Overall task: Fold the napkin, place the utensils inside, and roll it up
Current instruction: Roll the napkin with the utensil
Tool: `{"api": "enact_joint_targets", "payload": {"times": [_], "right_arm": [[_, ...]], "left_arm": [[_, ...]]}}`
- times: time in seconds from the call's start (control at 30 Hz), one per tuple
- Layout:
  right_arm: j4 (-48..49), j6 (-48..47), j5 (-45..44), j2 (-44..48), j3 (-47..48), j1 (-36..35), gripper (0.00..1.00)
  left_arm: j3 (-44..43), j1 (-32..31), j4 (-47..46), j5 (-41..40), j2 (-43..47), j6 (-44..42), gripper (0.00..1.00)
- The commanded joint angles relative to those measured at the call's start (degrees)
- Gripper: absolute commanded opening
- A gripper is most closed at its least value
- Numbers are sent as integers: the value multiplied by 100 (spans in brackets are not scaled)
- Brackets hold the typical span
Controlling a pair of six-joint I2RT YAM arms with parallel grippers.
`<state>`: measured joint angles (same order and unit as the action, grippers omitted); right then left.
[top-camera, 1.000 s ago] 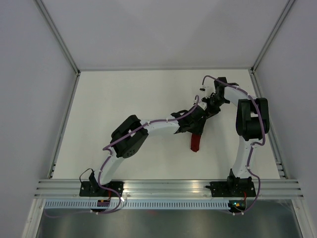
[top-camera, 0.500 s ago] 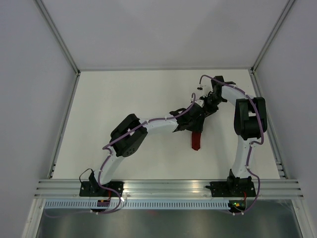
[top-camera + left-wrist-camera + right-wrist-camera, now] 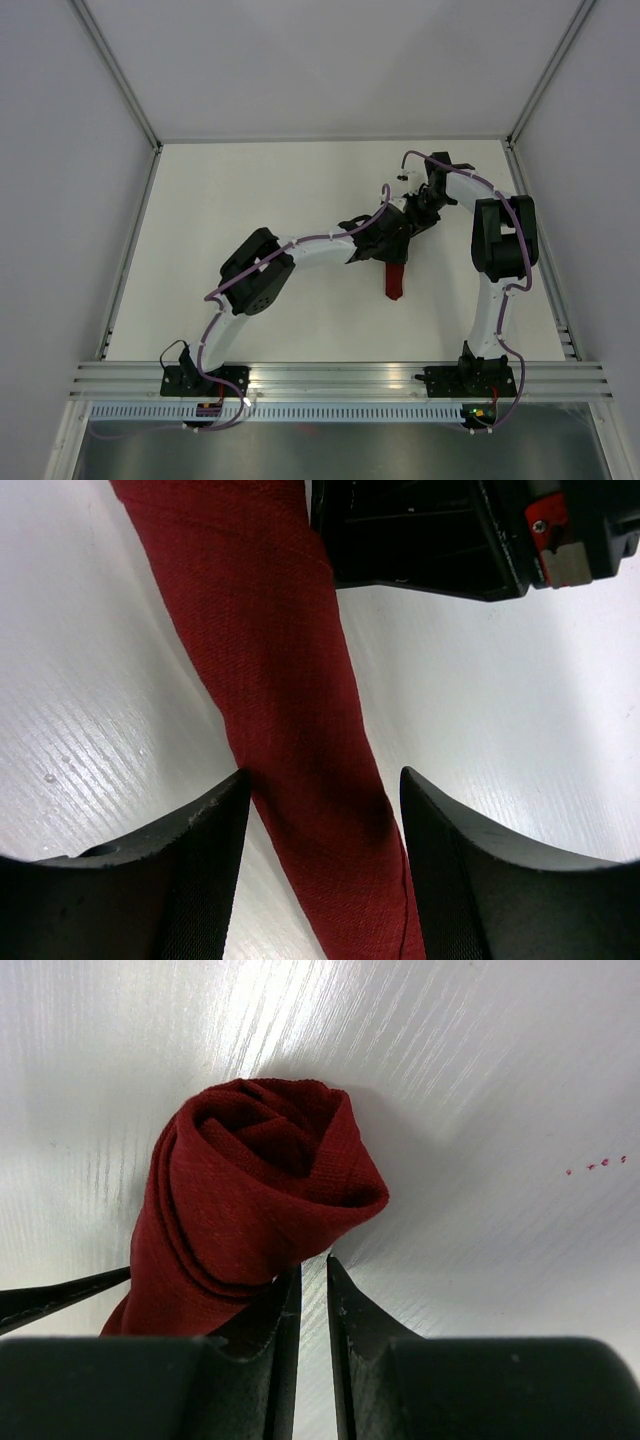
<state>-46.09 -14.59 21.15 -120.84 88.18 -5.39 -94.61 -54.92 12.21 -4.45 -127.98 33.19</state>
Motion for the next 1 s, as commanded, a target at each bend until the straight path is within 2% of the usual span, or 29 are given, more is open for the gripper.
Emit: {"api": "enact_joint_targets", "payload": {"times": [0.0,0.97], "right_arm": [[-23,158,-348,-142,120,-32,22],[232,387,-1034,368,-38,-41,23]], "left_arm": [[30,42,71,-56,423,153,66],[109,183,-95,-74,687,3,67]]}}
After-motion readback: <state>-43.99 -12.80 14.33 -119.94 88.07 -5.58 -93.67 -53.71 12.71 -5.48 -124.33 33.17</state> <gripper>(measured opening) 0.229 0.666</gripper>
